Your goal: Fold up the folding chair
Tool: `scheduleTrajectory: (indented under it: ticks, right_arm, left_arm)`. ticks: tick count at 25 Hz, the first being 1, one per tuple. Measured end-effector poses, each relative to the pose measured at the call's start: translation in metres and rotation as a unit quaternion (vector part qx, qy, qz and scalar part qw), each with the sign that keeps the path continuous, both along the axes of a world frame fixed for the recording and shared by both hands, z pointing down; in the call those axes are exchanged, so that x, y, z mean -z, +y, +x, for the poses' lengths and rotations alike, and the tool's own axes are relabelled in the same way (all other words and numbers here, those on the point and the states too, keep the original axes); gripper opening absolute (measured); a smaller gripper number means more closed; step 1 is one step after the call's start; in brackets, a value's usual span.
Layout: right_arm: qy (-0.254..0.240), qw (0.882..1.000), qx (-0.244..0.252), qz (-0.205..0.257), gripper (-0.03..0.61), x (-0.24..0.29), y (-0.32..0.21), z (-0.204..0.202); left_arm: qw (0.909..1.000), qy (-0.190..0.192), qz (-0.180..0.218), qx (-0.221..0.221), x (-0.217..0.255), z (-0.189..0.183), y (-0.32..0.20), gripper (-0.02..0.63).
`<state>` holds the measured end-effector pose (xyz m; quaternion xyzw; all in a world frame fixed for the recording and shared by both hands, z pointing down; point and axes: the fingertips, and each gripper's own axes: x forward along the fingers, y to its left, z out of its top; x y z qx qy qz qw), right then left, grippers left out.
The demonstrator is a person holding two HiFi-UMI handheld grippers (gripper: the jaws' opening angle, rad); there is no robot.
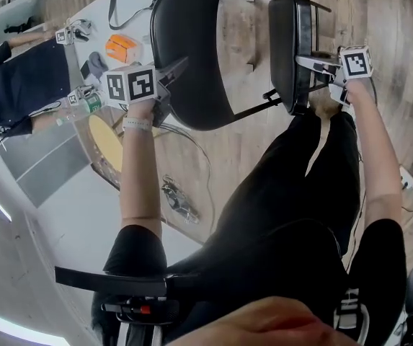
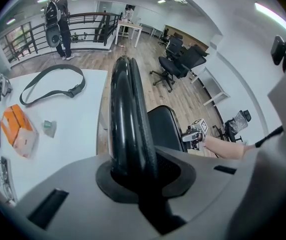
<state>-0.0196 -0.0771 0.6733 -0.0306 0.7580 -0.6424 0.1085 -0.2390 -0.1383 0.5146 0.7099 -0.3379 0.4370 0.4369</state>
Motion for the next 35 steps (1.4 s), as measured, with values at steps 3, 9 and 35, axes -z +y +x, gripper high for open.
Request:
scheduleTrajectory:
  ticks: [3,9,35]
  right_arm:
    - [-0.034,0.999,0.006,-0.018,0.106,0.018,-0.01,-0.035]
    - [-0.057,0.998,0.014,-0.038,0.106,0.037,-0.023,-0.098]
    - [0.084,0.995,0.003,-0.048,0.11,0.011,-0.054,-0.233]
  left_arm:
    - [1.0,-0.001,0.003,0.004,0.004,-0.015,-0.004,0.055]
    - [0.9999,-0.007,0.005,0.005,0.01,-0.036,-0.009,0.055]
    - [0.9989,-0.041,0.025,-0.001,0.014,-0.072,-0.017,0.057]
